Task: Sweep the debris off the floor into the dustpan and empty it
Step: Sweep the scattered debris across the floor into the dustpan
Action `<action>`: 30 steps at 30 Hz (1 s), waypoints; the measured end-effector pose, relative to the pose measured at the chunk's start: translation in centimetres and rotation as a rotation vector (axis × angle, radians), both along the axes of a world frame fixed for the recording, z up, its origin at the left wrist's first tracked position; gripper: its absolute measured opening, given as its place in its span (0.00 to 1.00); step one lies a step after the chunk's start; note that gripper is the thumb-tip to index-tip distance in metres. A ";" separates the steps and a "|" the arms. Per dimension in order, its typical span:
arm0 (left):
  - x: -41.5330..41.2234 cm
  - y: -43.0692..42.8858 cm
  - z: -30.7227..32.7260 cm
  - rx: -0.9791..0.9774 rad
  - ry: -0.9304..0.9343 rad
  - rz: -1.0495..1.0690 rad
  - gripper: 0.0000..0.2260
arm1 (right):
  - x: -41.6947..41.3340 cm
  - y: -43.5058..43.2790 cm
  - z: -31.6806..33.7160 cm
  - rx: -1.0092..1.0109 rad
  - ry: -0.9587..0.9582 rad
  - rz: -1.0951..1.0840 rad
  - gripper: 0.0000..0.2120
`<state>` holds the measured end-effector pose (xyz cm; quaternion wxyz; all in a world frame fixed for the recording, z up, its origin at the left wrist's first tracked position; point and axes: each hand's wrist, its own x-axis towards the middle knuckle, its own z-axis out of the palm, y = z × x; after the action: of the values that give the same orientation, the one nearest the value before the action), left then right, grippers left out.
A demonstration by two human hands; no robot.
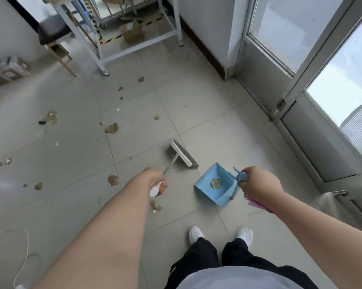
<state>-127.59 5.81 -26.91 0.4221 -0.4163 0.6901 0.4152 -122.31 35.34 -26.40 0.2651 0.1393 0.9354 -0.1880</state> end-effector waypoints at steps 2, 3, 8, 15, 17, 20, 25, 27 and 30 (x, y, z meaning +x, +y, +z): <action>0.8 -3.8 0.5 -0.001 -0.010 0.020 0.05 | -1.3 -2.1 0.1 0.018 0.008 0.022 0.06; 1.2 -5.4 0.7 -0.009 -0.018 0.025 0.05 | -1.9 -3.1 0.0 0.037 0.022 0.041 0.07; 1.4 -10.9 1.4 -0.083 -0.043 -0.016 0.06 | -4.1 -7.2 -0.7 0.069 0.059 0.099 0.07; -2.2 -10.5 3.2 -0.131 0.113 -0.015 0.08 | -6.5 -8.5 -0.8 0.028 0.104 0.072 0.07; -3.5 -9.3 3.3 -0.092 0.144 0.042 0.04 | -7.5 -8.0 -0.7 0.019 0.110 0.063 0.08; -5.8 -6.4 3.3 -0.016 0.225 0.093 0.03 | -9.3 -6.6 -0.5 0.014 0.106 0.060 0.07; -11.4 -0.4 2.6 0.048 0.269 0.080 0.01 | -13.7 -3.9 -0.7 0.014 0.088 0.039 0.07; -14.1 2.3 2.3 0.070 0.275 0.077 0.04 | -16.0 -2.4 -0.9 0.022 0.081 0.055 0.07; -18.2 6.5 2.1 0.085 0.271 0.040 0.04 | -19.2 0.0 -1.1 0.016 0.057 0.062 0.07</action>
<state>-145.77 12.29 -24.77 0.3339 -0.3517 0.7142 0.5047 -141.53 35.31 -27.48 0.2431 0.1068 0.9479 -0.1761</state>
